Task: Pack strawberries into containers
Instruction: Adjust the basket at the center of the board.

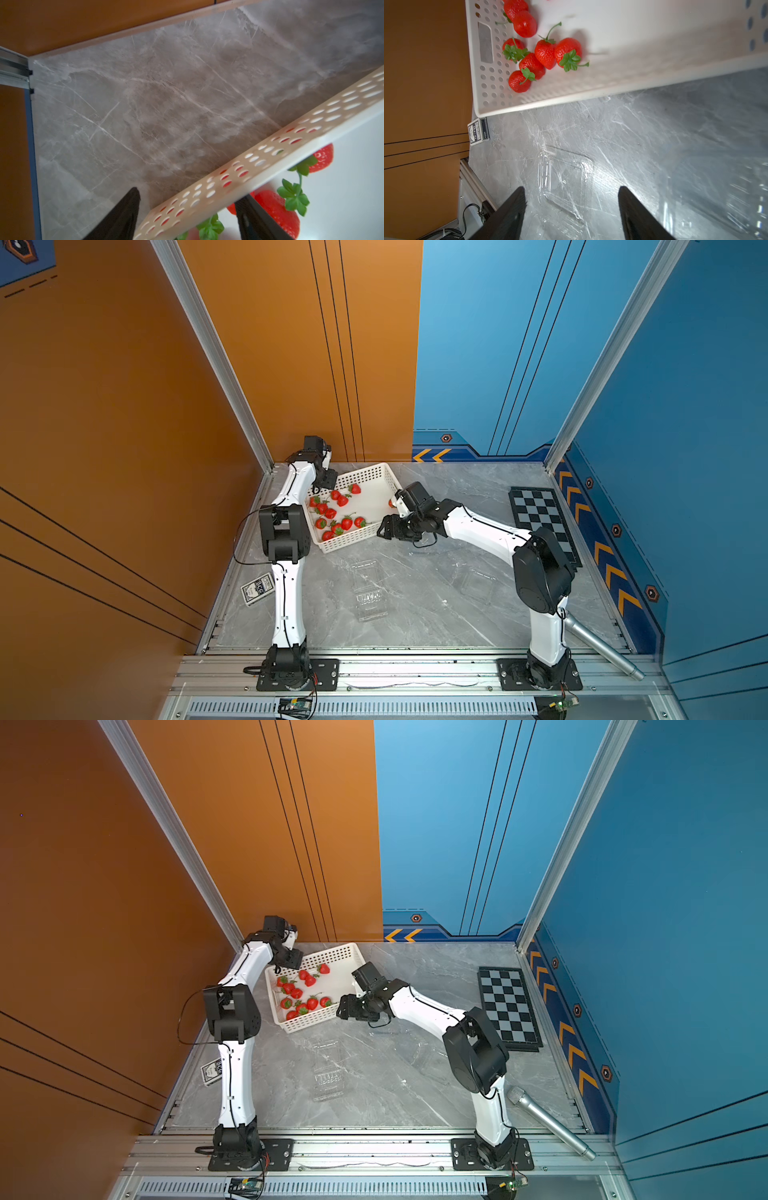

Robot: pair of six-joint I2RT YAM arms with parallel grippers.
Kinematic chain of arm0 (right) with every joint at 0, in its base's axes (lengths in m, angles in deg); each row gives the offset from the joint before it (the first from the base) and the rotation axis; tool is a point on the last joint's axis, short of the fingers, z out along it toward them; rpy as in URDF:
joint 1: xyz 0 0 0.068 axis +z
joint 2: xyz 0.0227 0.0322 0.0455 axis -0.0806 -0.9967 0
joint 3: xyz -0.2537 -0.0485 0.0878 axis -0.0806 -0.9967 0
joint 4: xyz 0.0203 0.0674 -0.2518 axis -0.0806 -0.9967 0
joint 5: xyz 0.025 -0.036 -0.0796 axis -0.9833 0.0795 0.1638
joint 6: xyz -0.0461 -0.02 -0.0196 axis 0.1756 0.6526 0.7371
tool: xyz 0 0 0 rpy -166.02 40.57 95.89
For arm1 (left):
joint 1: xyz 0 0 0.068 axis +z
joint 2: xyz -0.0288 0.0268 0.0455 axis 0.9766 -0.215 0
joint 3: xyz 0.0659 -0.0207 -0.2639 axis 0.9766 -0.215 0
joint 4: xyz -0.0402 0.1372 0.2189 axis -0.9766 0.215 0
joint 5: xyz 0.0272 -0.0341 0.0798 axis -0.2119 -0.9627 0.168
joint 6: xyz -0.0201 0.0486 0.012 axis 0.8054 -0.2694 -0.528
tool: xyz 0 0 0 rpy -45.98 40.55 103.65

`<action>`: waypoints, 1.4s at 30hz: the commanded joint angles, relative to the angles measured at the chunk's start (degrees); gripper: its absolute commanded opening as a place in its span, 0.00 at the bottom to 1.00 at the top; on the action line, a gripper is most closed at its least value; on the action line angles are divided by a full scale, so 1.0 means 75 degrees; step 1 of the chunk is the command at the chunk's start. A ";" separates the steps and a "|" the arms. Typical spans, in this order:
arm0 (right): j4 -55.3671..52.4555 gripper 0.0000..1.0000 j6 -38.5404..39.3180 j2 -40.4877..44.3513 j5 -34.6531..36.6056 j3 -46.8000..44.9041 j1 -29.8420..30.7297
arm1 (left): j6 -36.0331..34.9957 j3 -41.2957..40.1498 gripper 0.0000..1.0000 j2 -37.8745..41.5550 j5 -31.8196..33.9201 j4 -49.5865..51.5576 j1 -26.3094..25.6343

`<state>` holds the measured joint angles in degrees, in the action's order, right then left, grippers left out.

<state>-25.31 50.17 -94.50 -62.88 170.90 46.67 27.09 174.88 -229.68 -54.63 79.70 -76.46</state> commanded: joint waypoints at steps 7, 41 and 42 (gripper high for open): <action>0.0272 0.72 -0.0513 -0.0980 -0.0216 0.0918 0.0085 | 0.0379 0.0606 0.45 -0.0335 0.0023 0.1031 0.0177; -0.2526 0.69 0.0652 -0.3080 0.3343 0.4820 0.0125 | 0.1285 -0.2997 0.28 0.1903 0.0126 0.1016 0.0586; -0.2555 0.69 0.0690 -0.2993 0.3508 0.4754 0.0152 | 0.1297 -0.3087 0.28 0.1950 0.0154 0.1019 0.0582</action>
<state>-35.47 52.57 -118.48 -44.13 208.82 47.58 35.68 153.48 -217.25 -54.72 86.02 -72.77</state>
